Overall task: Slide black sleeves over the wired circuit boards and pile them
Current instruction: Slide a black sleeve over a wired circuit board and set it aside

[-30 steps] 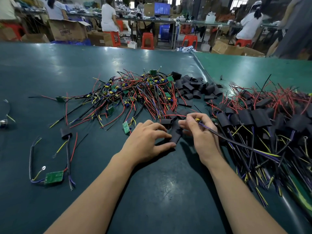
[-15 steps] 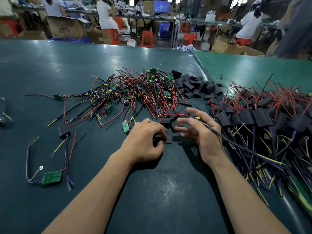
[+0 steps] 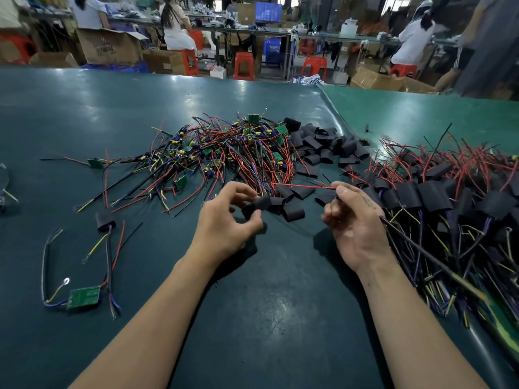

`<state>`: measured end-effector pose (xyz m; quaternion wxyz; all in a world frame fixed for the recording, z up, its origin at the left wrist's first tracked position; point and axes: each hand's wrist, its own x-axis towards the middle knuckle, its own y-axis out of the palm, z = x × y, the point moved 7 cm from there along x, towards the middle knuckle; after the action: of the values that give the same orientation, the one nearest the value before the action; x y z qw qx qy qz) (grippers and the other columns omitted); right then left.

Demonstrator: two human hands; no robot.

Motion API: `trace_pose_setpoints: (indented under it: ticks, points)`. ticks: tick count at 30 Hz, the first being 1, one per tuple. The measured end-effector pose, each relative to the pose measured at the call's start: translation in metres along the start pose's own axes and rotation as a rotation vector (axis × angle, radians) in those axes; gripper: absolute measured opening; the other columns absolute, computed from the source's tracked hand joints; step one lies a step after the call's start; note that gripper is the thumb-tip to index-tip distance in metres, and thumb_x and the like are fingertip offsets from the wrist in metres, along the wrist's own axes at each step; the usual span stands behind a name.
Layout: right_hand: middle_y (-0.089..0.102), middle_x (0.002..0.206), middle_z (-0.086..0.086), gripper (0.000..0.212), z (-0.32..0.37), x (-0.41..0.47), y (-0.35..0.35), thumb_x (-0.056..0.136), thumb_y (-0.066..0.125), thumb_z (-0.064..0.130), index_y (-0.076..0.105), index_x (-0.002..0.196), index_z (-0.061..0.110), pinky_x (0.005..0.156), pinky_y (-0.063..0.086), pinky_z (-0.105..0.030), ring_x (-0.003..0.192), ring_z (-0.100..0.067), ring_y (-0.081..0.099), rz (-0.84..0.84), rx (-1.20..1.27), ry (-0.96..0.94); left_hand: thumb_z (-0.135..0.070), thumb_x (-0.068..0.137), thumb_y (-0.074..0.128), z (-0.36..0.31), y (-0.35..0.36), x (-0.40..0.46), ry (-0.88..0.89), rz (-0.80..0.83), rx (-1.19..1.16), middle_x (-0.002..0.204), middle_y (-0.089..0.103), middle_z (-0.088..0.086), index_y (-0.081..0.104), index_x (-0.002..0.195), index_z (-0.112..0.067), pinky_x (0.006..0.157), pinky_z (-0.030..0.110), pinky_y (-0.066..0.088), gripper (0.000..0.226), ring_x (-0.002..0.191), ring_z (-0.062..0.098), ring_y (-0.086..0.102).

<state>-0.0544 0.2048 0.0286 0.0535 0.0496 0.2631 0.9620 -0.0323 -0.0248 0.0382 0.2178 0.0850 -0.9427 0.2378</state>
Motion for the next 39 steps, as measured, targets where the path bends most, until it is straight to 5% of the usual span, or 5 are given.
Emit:
trace_pose_setpoints:
  ticks: [11,23,39]
  points:
    - [0.044,0.047,-0.001,0.010,0.000,0.000,0.003,0.080,0.062,0.013,0.071,0.076,0.015,0.050,0.044,-0.026,0.047,-0.016,0.047,0.047,-0.035,-0.004,-0.016,0.075,0.073,-0.002,-0.010,0.002,0.021,-0.117,-0.123,0.095,0.069,-0.010,0.058,0.095,-0.032,0.086,0.042,0.053,0.030,0.089,0.006,0.066]
    - [0.042,0.045,0.002,0.007,0.009,0.003,-0.003,0.081,0.059,0.015,0.065,0.078,0.012,0.051,0.042,-0.024,0.047,-0.014,0.044,-0.035,0.067,-0.077,-0.017,0.074,0.073,0.001,-0.009,0.003,0.013,-0.099,-0.128,0.102,0.068,-0.012,0.053,0.101,-0.038,0.074,0.026,0.048,0.040,0.093,0.004,0.064]
    - [0.041,0.044,0.002,0.008,0.009,0.001,0.002,0.077,0.059,0.018,0.065,0.077,0.013,0.049,0.042,-0.024,0.046,-0.014,0.045,0.002,0.062,-0.033,-0.020,0.073,0.072,0.000,-0.008,0.003,0.002,-0.097,-0.102,0.100,0.069,-0.015,0.052,0.102,-0.038,0.074,0.039,0.051,0.039,0.093,0.004,0.065]
